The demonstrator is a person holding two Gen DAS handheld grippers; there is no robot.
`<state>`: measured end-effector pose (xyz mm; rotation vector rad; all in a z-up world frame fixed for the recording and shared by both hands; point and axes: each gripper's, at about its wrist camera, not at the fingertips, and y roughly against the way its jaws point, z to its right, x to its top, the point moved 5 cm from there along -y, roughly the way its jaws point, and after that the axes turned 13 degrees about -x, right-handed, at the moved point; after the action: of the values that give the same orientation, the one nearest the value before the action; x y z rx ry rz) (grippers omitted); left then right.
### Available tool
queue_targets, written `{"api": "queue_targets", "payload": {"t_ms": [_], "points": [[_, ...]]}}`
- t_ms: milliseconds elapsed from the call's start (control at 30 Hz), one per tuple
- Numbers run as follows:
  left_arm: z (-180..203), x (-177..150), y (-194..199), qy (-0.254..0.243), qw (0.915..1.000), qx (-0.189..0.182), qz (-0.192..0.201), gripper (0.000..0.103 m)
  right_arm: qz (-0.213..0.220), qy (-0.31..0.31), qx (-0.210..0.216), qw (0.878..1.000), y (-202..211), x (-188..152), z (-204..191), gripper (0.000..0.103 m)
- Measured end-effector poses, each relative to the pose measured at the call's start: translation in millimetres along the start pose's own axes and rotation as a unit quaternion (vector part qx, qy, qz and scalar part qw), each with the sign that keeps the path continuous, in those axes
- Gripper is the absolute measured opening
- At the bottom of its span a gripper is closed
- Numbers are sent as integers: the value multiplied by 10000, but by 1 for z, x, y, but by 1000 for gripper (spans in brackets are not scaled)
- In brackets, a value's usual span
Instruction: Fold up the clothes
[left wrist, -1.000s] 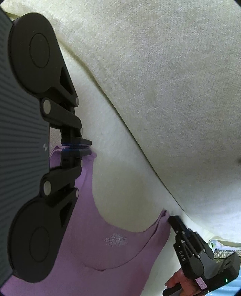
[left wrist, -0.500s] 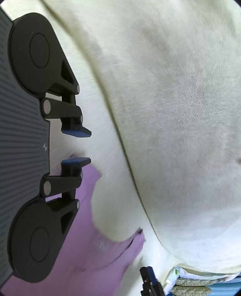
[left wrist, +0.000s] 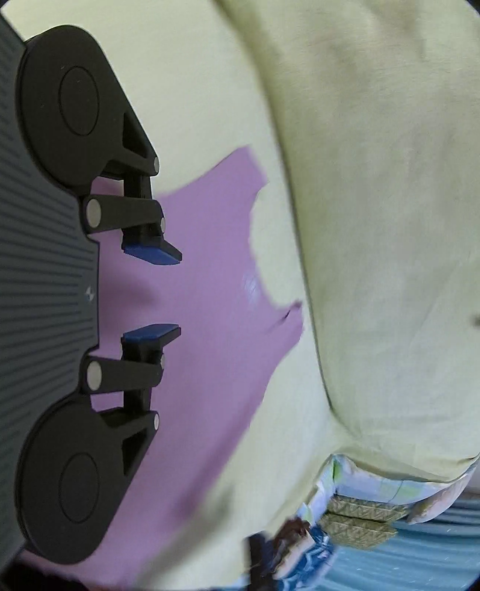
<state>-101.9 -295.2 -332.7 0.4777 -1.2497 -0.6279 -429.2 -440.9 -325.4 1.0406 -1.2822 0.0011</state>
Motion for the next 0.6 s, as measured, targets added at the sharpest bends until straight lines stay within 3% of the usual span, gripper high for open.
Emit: {"api": "queue_targets", "payload": {"t_ms": [233,367,500,533,567,600], "points": [[75,-5,10,-596,9961,-258,-595,48,-95,-454,-291,9985,97,-66,24,45],[100,18,-7,-1185,9881,-580,-789,48,-189,-688,-300,9970,110,-84,26,45],[112,49,-42,-1860,9725,-913,-1065,46,-266,-667,-206,9972,101,-95,21,45],[113,57,-55,-2020,9676,-981,-1157,43,-287,-646,-174,9973,98,-97,22,45],[112,66,-69,-2172,9624,-1031,-1265,18,-316,-633,-140,9974,93,-98,22,45],[112,74,-82,-2323,9569,-1079,-1372,0,-351,-623,-119,9974,88,-100,24,45]]}}
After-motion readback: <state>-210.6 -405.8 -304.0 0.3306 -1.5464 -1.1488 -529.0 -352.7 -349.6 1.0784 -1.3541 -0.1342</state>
